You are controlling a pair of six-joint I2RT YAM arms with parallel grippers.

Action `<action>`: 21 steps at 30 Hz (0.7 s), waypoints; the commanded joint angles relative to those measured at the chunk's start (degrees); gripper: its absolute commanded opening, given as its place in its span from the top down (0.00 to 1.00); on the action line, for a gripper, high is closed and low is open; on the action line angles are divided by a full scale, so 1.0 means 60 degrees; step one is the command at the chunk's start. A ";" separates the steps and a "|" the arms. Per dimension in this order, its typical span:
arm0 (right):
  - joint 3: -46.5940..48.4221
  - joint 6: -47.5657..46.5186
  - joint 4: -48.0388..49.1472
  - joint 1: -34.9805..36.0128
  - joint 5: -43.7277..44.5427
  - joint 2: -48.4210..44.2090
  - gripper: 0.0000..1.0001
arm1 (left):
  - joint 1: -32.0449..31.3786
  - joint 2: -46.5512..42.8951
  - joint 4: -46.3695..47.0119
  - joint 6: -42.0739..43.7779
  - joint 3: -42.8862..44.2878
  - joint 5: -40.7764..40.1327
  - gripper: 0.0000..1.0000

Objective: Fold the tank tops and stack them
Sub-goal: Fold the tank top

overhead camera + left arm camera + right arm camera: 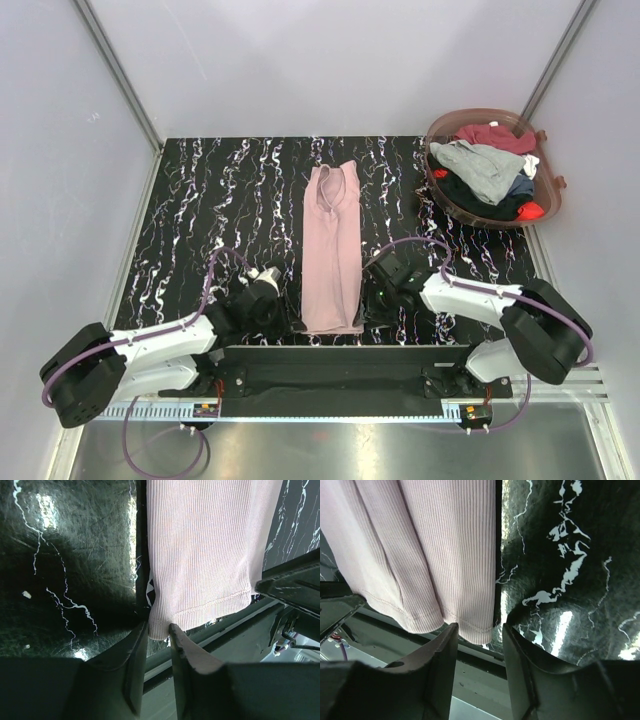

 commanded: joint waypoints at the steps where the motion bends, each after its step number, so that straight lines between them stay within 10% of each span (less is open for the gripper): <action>1: 0.0096 0.0166 0.0589 0.0134 -0.0209 0.0385 0.53 | -0.0050 -0.0034 0.0230 -0.0009 0.0056 0.0208 0.72; 10: 0.0008 0.0210 0.0766 0.0236 -0.0297 0.0446 0.75 | -0.0035 0.0025 0.0053 -0.0008 0.0115 0.0135 0.52; 18: 0.0154 0.0108 0.0503 0.0236 -0.0298 0.0241 1.00 | -0.0035 -0.0092 -0.0106 0.0050 0.0319 0.0135 1.00; 21: 0.0417 -0.0053 0.0094 0.0251 -0.0137 -0.0227 1.00 | -0.0035 -0.0472 -0.0736 0.0196 0.0743 -0.0099 1.00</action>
